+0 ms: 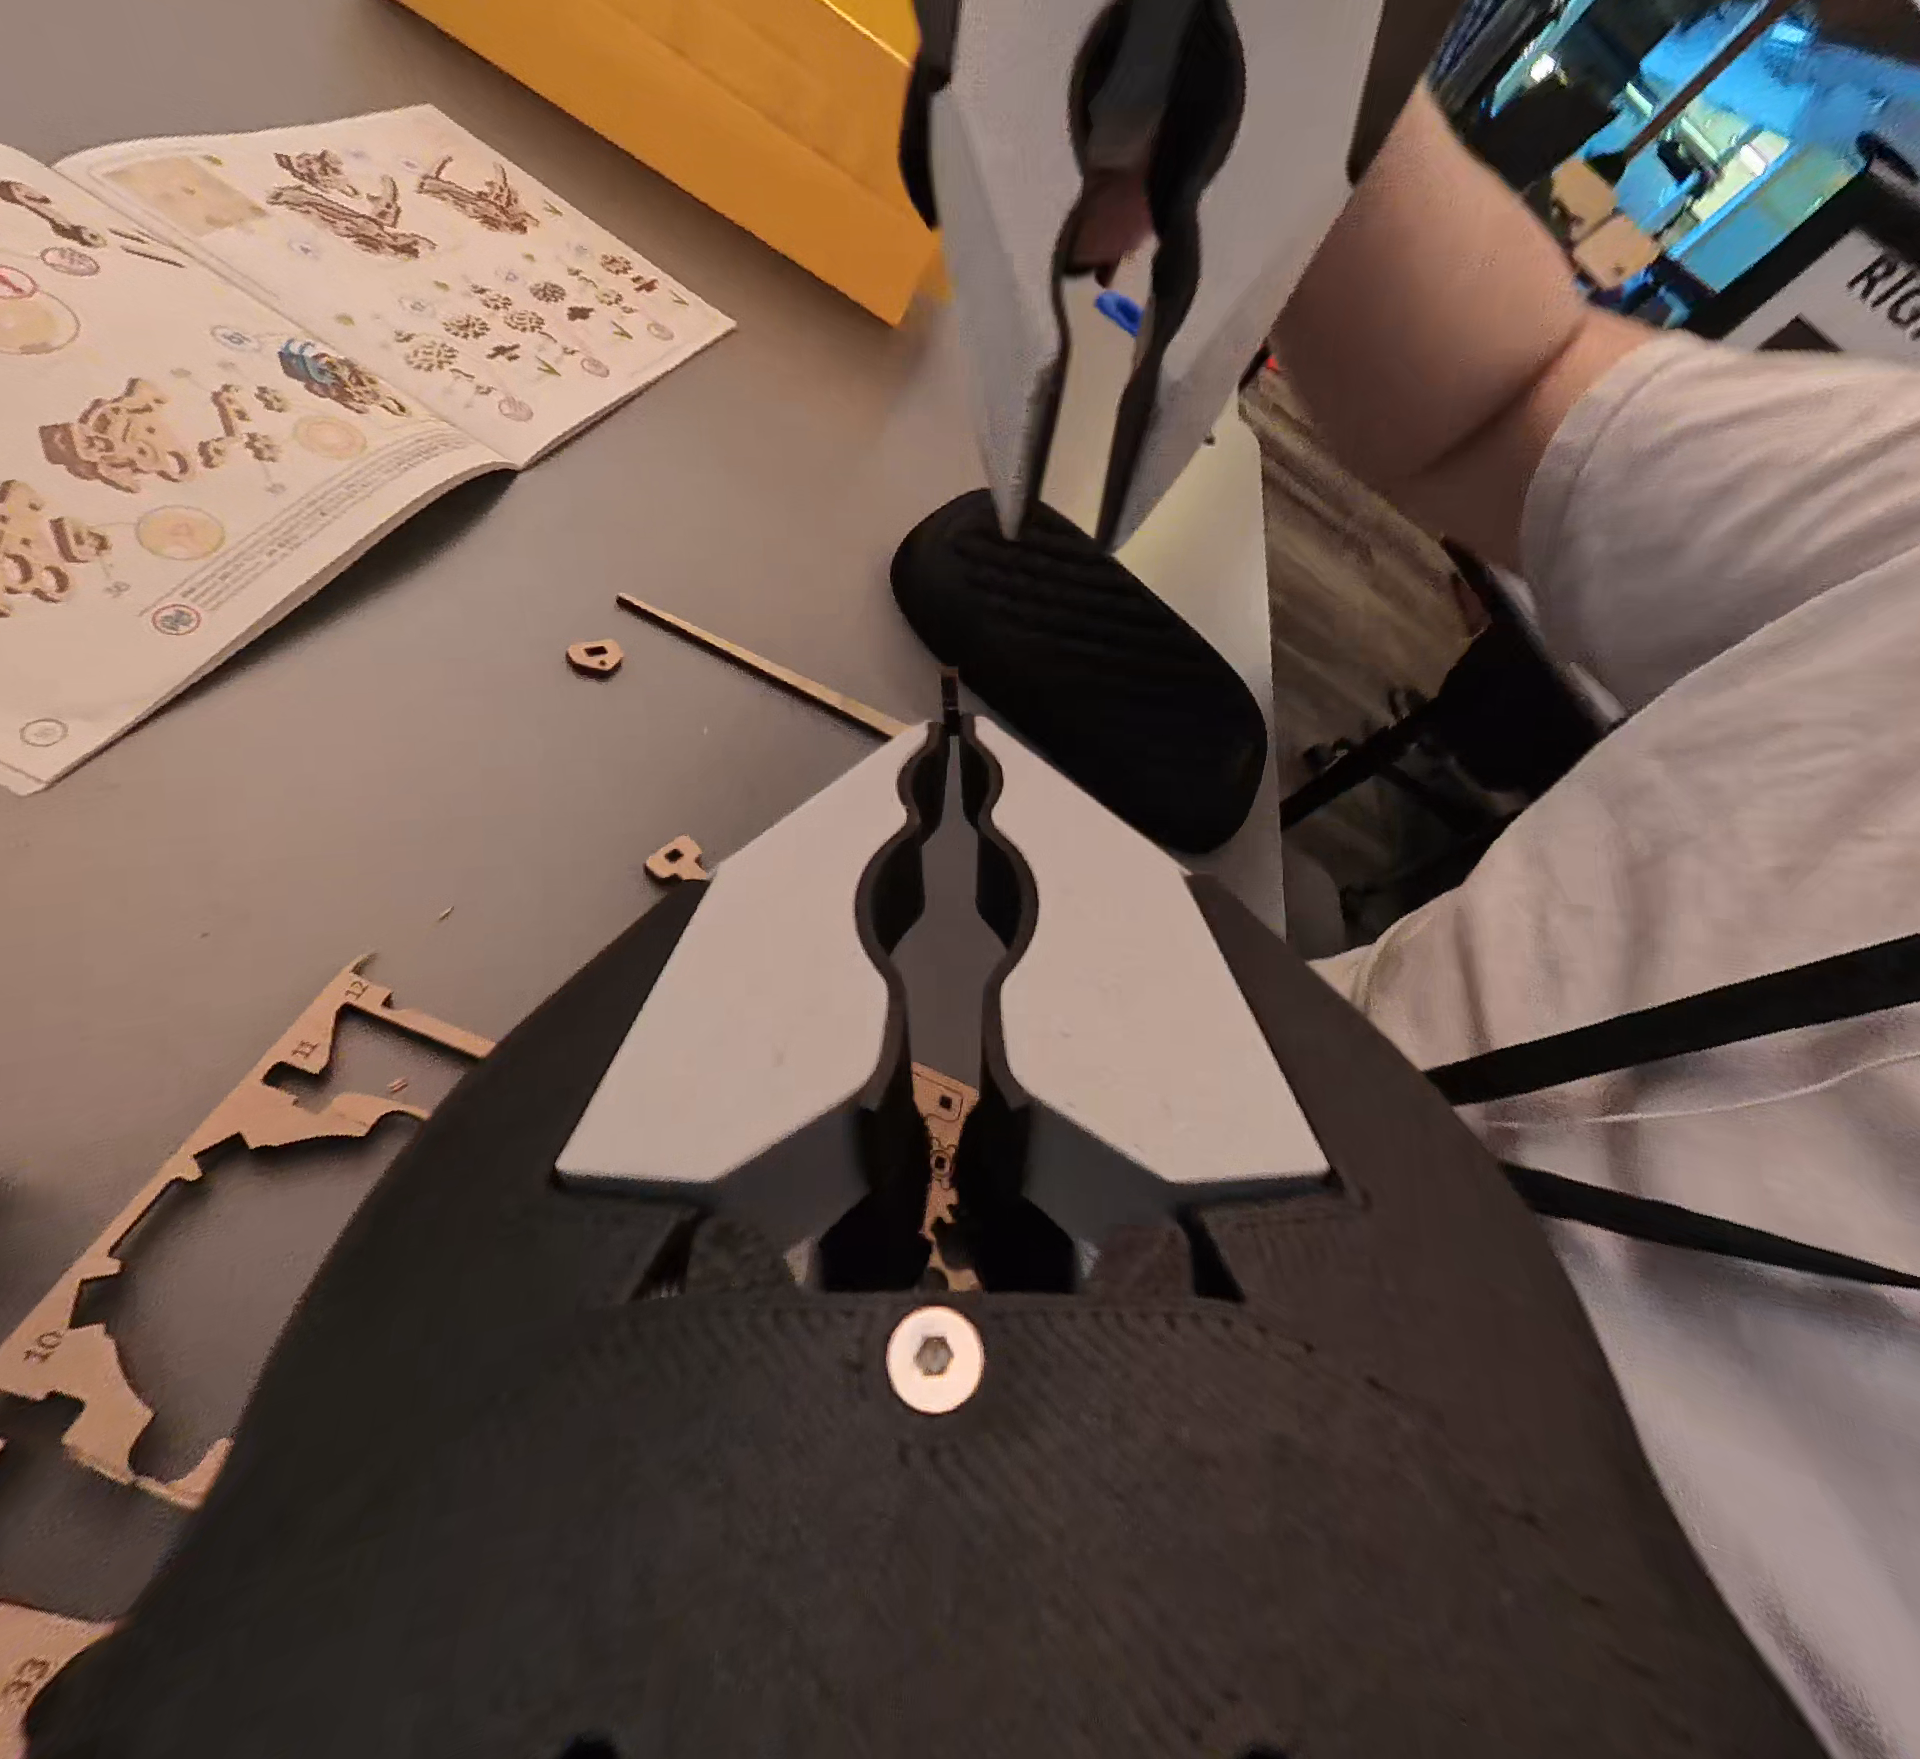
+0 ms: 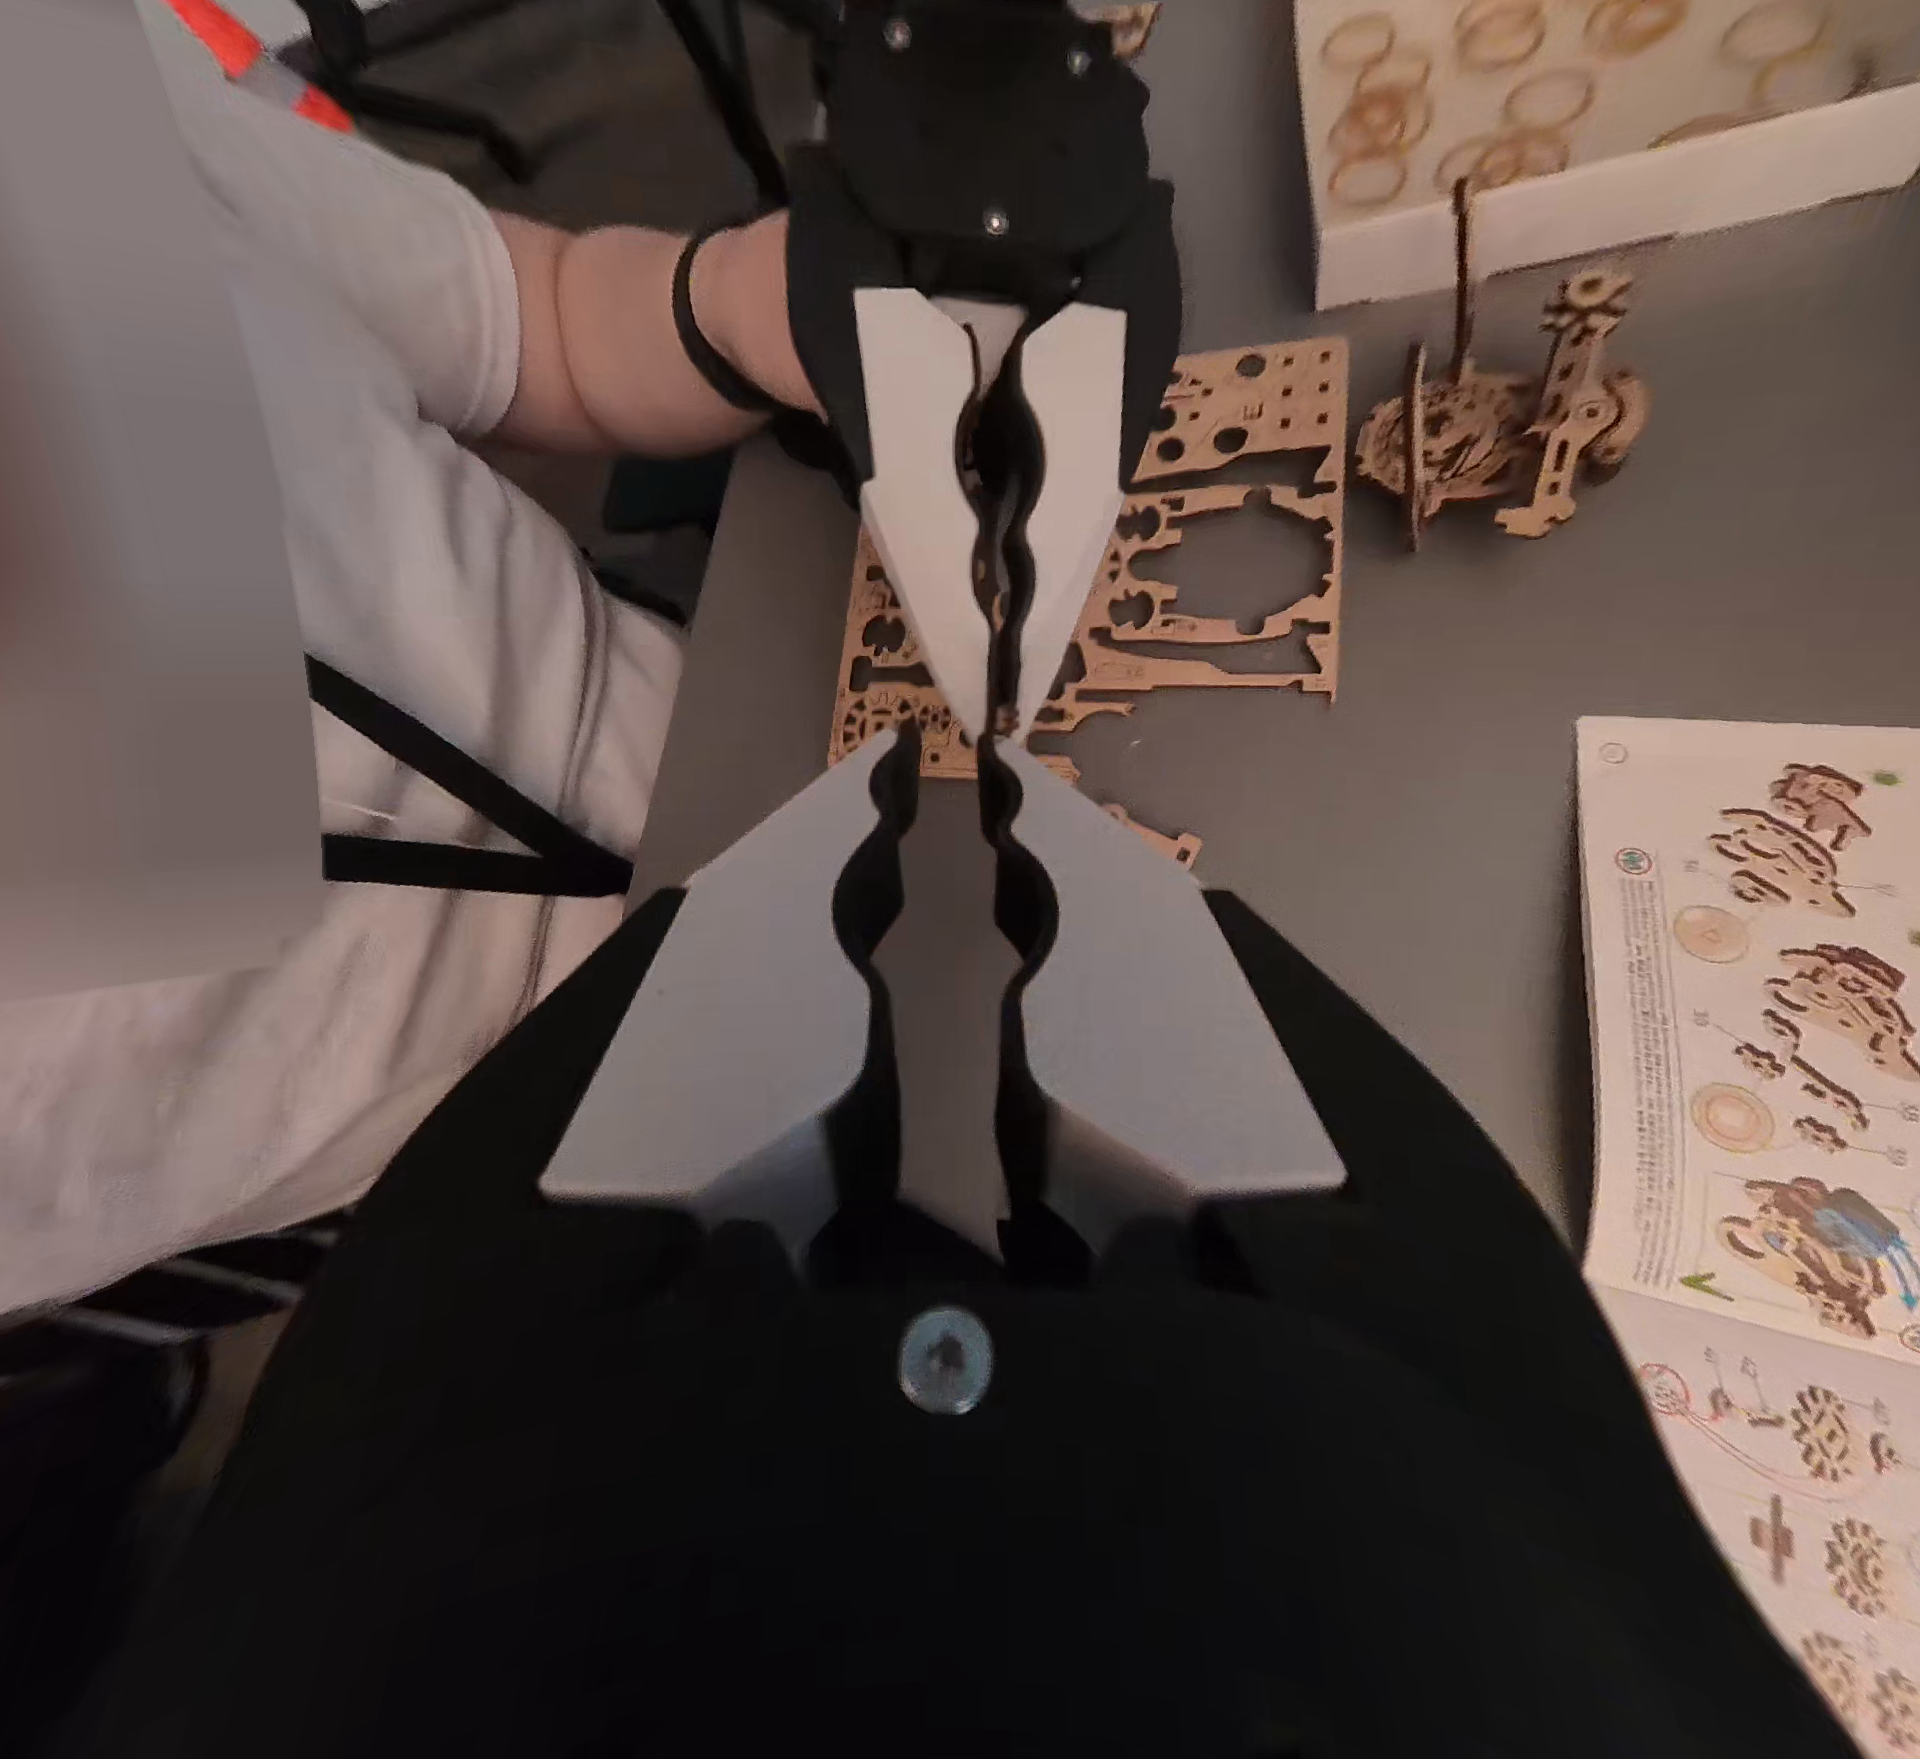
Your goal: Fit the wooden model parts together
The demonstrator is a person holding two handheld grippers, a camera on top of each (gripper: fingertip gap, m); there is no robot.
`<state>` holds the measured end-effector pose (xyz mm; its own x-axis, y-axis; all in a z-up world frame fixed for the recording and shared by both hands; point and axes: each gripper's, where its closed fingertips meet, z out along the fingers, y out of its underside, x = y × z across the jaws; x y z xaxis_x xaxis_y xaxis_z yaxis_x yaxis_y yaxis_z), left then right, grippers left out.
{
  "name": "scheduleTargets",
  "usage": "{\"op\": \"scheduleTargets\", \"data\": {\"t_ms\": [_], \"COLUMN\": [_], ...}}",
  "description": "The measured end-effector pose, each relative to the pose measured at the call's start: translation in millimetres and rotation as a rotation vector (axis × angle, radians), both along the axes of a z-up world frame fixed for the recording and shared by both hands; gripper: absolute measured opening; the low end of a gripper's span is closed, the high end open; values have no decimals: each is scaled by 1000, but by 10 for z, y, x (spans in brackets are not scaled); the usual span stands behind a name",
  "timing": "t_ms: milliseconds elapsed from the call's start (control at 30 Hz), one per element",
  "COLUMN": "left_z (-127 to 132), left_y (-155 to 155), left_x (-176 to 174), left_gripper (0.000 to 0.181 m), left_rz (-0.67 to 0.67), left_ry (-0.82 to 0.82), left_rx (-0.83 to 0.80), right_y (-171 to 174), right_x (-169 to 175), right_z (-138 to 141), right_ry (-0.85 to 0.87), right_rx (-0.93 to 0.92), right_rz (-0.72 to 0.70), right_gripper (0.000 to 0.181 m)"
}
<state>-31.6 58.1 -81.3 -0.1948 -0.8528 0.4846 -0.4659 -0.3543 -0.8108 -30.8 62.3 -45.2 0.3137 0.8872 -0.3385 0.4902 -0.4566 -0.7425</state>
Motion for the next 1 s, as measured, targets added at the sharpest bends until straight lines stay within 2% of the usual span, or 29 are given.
{"op": "scheduleTargets", "data": {"t_ms": [133, 267, 567, 667, 733, 800, 900, 1000], "left_z": [-8, -7, -25, -49, -132, -200, -333, -463], "left_y": [-77, -91, -101, -40, 39, 96, 129, 24], "left_x": [0, -15, -30, -24, -78, -155, -238, -223], "left_gripper": [0, 0, 0, 0, 10, 10, 13, 15], "left_rz": [-36, -44, -53, -19, 10, 25, 45, 14], "left_ry": [3, 1, 4, 8, 59, 90, 141, 175], "left_rx": [-1, -6, -14, 12, 44, 55, 64, 43], "right_y": [19, 8, -21, 40, 154, 304, 339, 377], "right_x": [-59, -115, -166, -136, -57, 108, 141, 101], "right_z": [-159, -270, -307, -326, -396, -619, -911, -1043], "right_ry": [-150, -222, -232, -244, -277, -394, -476, -488], "right_rx": [-100, -145, -153, -129, -100, -71, -104, -150], "right_rz": [64, 104, 148, 124, 67, -29, -88, -124], "right_gripper": [9, 8, 0, 0, 0, 0, 0, 0]}}
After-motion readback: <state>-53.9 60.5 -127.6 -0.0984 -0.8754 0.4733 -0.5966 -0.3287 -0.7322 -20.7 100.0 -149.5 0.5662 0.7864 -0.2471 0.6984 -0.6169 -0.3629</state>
